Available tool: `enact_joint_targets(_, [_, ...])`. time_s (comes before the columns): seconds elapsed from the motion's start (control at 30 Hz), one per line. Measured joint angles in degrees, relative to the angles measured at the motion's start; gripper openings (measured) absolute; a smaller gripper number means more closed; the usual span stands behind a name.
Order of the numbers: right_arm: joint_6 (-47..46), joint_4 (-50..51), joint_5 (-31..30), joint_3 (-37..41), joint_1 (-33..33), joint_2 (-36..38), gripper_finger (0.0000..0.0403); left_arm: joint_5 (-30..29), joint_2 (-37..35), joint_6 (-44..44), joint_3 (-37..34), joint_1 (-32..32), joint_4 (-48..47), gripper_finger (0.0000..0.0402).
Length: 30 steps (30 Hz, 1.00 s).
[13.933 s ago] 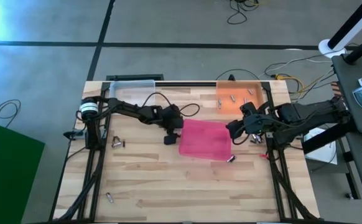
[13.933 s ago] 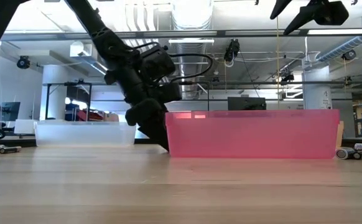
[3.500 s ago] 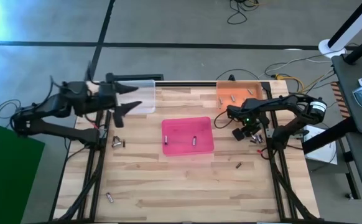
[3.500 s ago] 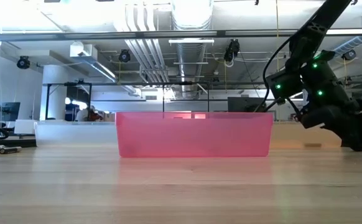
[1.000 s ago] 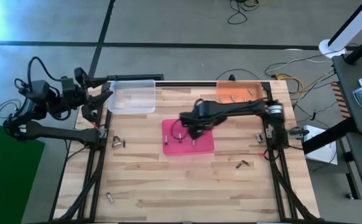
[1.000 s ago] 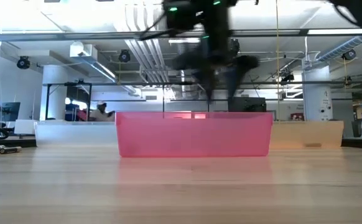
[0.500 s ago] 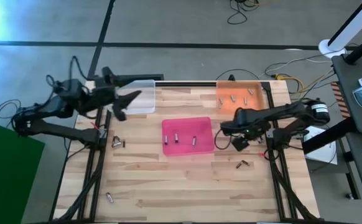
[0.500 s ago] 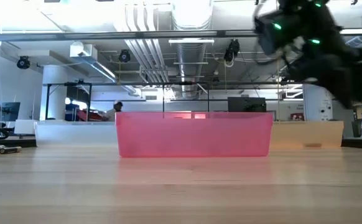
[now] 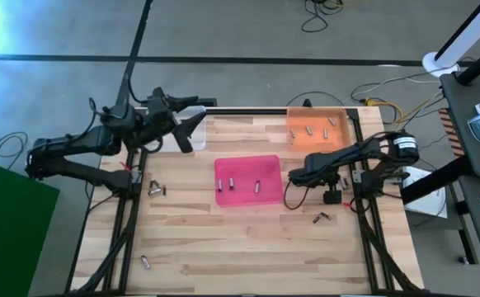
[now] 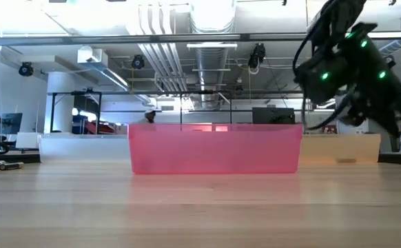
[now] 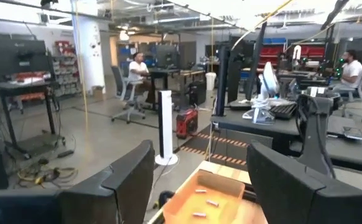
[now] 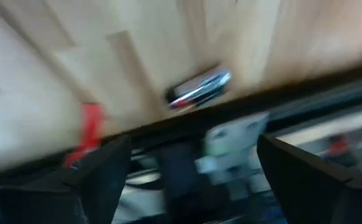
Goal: Sort batteries
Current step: Put the silver battery into the pink bin
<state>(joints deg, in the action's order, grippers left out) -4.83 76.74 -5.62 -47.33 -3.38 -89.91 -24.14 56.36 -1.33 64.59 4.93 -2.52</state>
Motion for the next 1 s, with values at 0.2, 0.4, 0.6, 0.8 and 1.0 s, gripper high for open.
enact_joint_targets(0.2, [6.73,-4.35,-0.49,0.33,0.14,-7.10,0.0352,0.02,2.55,3.90,0.00,0.00,0.11,0.0232])
enact_joint_targets(0.4, [9.98,-4.28,0.51,1.20,0.10,-14.26,0.0352,0.02,4.29,6.36,1.59,0.00,-0.29,0.0233])
enact_joint_targets(0.6, [10.44,-5.37,0.51,1.50,0.12,-16.23,0.0352,-1.36,6.17,7.80,4.66,0.00,-1.63,0.0234])
enact_joint_targets(0.8, [10.50,-5.52,0.54,1.64,0.12,-16.69,0.0352,-1.49,9.95,8.49,8.57,-0.58,-2.73,0.0234])
enact_joint_targets(1.0, [10.74,-5.12,0.55,1.73,0.12,-19.89,0.0352,-3.41,15.11,6.16,12.90,-2.02,-3.82,0.0234])
